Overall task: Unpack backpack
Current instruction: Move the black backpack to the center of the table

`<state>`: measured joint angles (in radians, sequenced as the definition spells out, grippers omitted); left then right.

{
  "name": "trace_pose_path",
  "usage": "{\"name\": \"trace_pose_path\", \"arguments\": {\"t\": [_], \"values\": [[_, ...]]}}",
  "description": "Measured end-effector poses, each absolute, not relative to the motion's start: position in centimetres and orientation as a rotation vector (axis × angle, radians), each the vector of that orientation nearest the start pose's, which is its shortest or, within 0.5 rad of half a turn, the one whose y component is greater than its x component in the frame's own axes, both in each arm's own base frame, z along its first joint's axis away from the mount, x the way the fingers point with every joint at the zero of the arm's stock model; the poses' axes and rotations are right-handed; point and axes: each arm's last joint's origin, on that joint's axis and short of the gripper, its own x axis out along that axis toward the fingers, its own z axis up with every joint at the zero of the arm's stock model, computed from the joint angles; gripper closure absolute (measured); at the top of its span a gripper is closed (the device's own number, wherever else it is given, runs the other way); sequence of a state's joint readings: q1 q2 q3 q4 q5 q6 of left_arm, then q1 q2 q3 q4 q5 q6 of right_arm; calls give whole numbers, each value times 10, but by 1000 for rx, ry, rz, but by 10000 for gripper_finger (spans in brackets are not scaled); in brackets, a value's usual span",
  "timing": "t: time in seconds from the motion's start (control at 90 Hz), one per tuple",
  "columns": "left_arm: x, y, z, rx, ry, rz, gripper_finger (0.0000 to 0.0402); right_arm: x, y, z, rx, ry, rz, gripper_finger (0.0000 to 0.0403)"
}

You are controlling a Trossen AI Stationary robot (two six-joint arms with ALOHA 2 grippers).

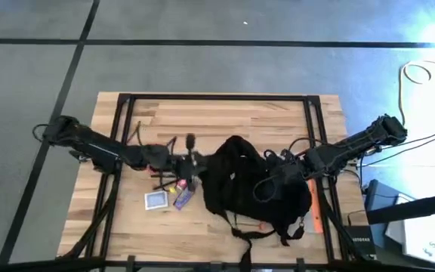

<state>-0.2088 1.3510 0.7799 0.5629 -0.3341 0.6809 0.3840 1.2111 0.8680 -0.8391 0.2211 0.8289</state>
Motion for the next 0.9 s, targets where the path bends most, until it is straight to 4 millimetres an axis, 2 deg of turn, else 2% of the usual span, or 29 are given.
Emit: {"name": "trace_pose_path", "arguments": {"t": [0.089, 0.167, 0.244, 0.367, 0.478, 0.6, 0.778, 0.822, 0.9], "values": [[279, -45, 293, 734, 101, 186, 402, 197, 73, 241, 405, 1118, -246, 402], [265, -36, 310, 738, 124, 263, 401, 196, 73, 251, 488, 1109, -81, 402], [250, -24, 318, 713, 193, 344, 402, 192, 73, 263, 527, 1058, 51, 402], [231, -5, 315, 679, 340, 389, 401, 182, 70, 281, 435, 924, 166, 402], [216, 10, 306, 623, 487, 412, 401, 174, 67, 288, 378, 879, 196, 402], [208, 14, 294, 501, 587, 223, 402, 171, 63, 290, 306, 842, 166, 402], [209, 4, 295, 188, 470, -270, 402, 174, 43, 286, 286, 855, 21, 402], [209, 3, 295, 140, 461, -300, 402, 175, 38, 285, 278, 866, -1, 402], [211, 4, 298, 98, 437, -239, 398, 176, 31, 282, 269, 868, -15, 402]]}}
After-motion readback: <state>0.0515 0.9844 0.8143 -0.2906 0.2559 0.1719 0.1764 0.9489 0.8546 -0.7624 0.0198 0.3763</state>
